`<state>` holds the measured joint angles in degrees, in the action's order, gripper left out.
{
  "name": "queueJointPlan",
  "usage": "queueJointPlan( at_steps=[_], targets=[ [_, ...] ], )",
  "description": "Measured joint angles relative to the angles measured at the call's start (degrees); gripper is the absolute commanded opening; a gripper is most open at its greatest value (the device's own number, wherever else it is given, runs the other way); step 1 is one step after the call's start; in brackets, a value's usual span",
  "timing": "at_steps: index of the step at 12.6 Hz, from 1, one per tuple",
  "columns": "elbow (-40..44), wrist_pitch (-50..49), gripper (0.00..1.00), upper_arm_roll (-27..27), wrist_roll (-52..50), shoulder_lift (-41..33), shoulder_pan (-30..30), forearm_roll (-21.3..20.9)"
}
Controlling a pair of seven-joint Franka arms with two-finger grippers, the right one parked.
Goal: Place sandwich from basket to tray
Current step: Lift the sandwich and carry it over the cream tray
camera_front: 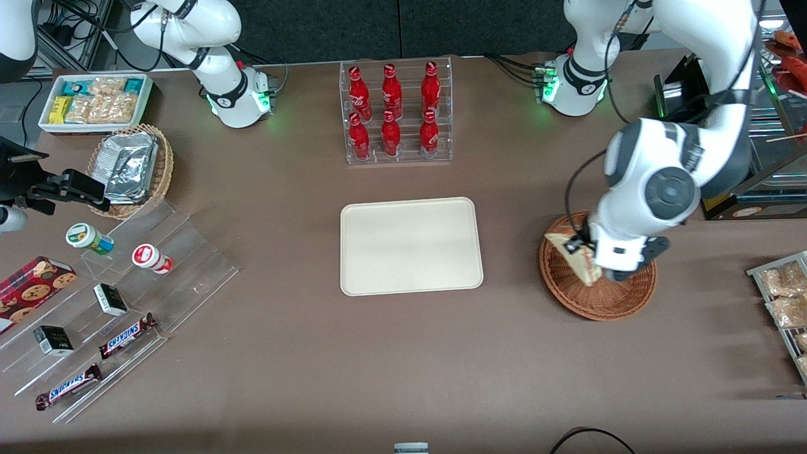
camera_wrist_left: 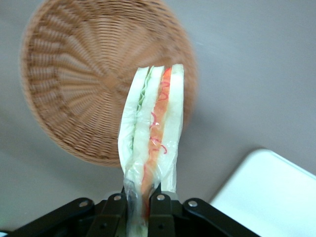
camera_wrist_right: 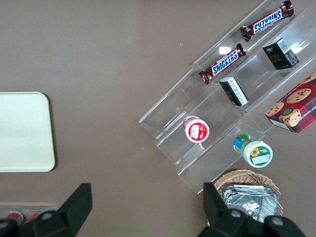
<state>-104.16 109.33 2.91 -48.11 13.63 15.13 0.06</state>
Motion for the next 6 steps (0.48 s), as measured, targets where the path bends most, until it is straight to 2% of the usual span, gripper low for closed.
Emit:
queueJointPlan(
  at_steps=[4, 6],
  targets=[
    [3.69, 0.13, 0.0, 0.21, 0.52, 1.36, 8.85, 0.35],
    [6.92, 0.31, 0.0, 0.26, 0.88, 4.78, 12.96, 1.0]
  ],
)
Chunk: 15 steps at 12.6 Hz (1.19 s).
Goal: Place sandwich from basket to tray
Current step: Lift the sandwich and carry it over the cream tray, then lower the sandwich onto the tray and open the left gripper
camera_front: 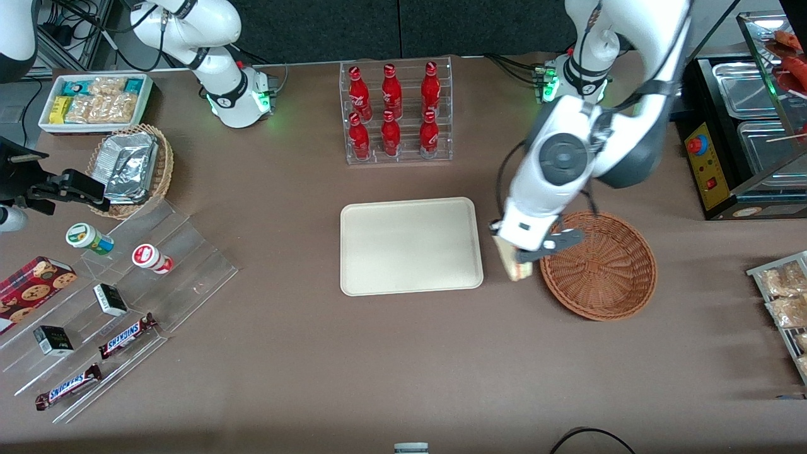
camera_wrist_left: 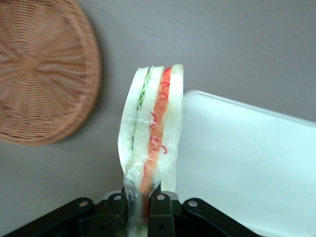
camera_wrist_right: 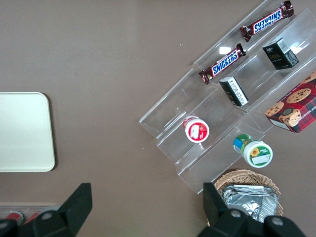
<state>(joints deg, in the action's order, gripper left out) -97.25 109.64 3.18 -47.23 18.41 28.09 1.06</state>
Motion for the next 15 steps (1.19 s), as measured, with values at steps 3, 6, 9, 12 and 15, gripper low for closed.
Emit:
queueJointPlan(
  at_steps=[3, 6, 9, 12, 15],
  targets=[
    [5.38, 0.82, 0.0, 0.07, 0.12, 6.62, 4.99, 0.34],
    [10.26, 0.92, 0.0, 0.1, 0.75, 12.04, 7.98, 0.36],
    [14.55, 0.93, 0.0, 0.11, 1.14, 16.51, 10.55, 0.36],
    [18.33, 0.91, 0.0, 0.14, 1.34, 20.38, 12.8, 0.37],
    [19.52, 1.44, 0.0, 0.15, 2.01, 23.64, 14.96, 0.37]
  ],
)
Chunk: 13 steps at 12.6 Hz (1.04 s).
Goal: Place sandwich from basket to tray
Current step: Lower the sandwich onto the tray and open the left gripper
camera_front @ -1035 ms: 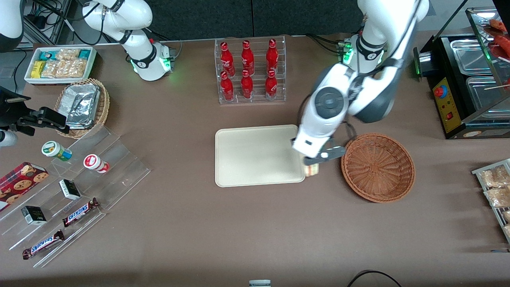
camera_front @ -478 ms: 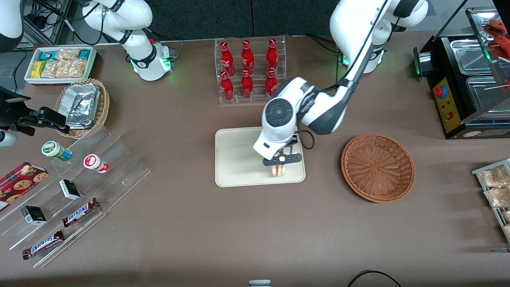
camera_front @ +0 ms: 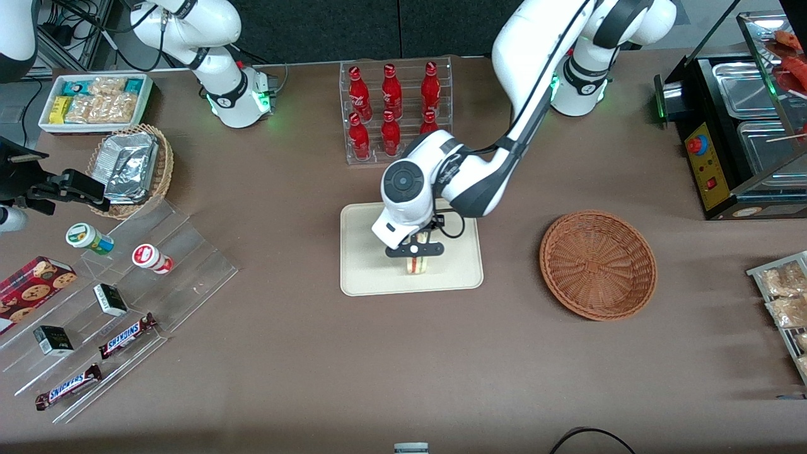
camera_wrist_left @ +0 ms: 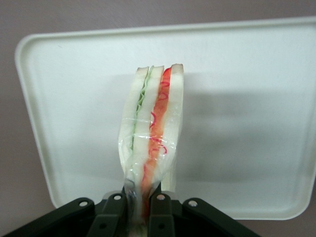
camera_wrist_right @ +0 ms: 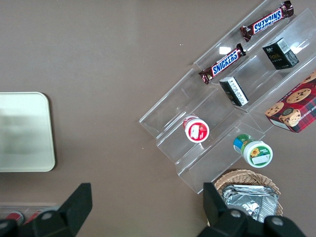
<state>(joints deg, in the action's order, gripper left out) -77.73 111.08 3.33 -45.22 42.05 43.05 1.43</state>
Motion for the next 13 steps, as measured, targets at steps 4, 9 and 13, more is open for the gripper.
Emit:
queueJointPlan(
  at_steps=[4, 9, 13],
  targets=[
    [0.09, 0.73, 0.0, 0.0, 1.02, 1.88, 0.86, 0.0],
    [0.09, 0.73, 0.0, -0.02, 0.19, 2.25, 1.22, 0.0],
    [0.09, 0.73, 0.06, -0.03, -2.22, 2.6, 1.23, 0.0]
  ],
)
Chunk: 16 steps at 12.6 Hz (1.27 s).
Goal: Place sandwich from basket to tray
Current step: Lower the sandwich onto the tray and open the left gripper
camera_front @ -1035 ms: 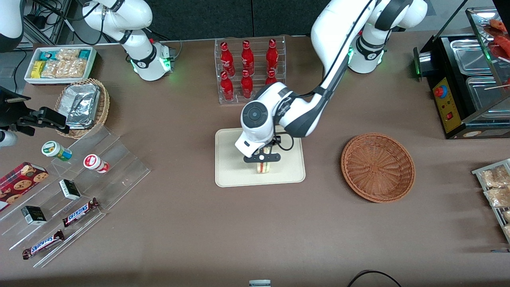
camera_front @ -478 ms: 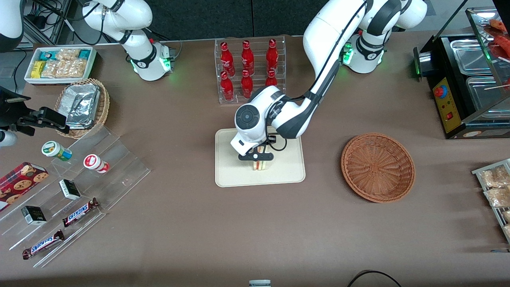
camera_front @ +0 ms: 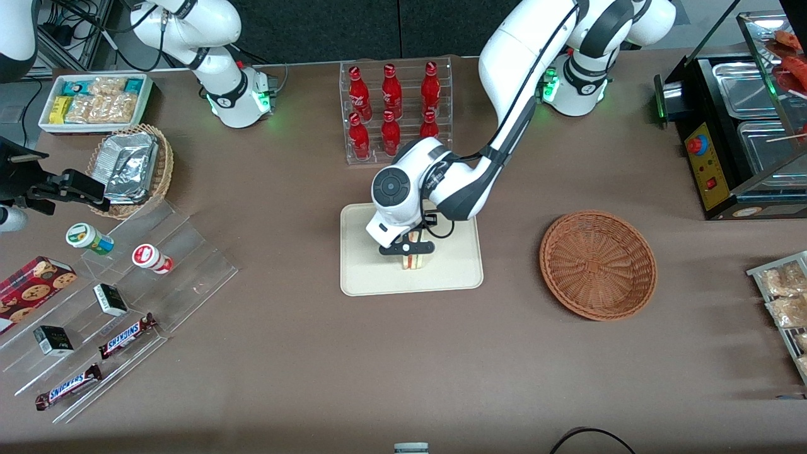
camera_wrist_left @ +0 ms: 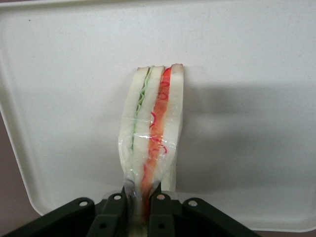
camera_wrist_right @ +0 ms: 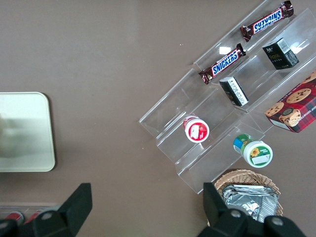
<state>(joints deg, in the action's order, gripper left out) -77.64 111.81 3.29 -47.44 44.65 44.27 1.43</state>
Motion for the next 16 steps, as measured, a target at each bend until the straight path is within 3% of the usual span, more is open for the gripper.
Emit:
queueJointPlan(
  at_steps=[1, 2, 3, 12, 16],
  targets=[
    [0.0, 0.0, 0.39, 0.0, -0.29, 0.07, 0.03, 0.0],
    [0.0, 0.0, 0.93, 0.0, -0.44, 0.13, 0.06, 0.0],
    [0.0, 0.0, 1.0, 0.0, -0.48, 0.17, 0.08, 0.0],
    [2.26, -0.22, 1.0, -0.77, -2.06, -1.77, 0.2, 0.0],
    [2.42, -2.78, 1.0, -1.64, -2.35, -7.28, -6.12, 0.0]
  ],
)
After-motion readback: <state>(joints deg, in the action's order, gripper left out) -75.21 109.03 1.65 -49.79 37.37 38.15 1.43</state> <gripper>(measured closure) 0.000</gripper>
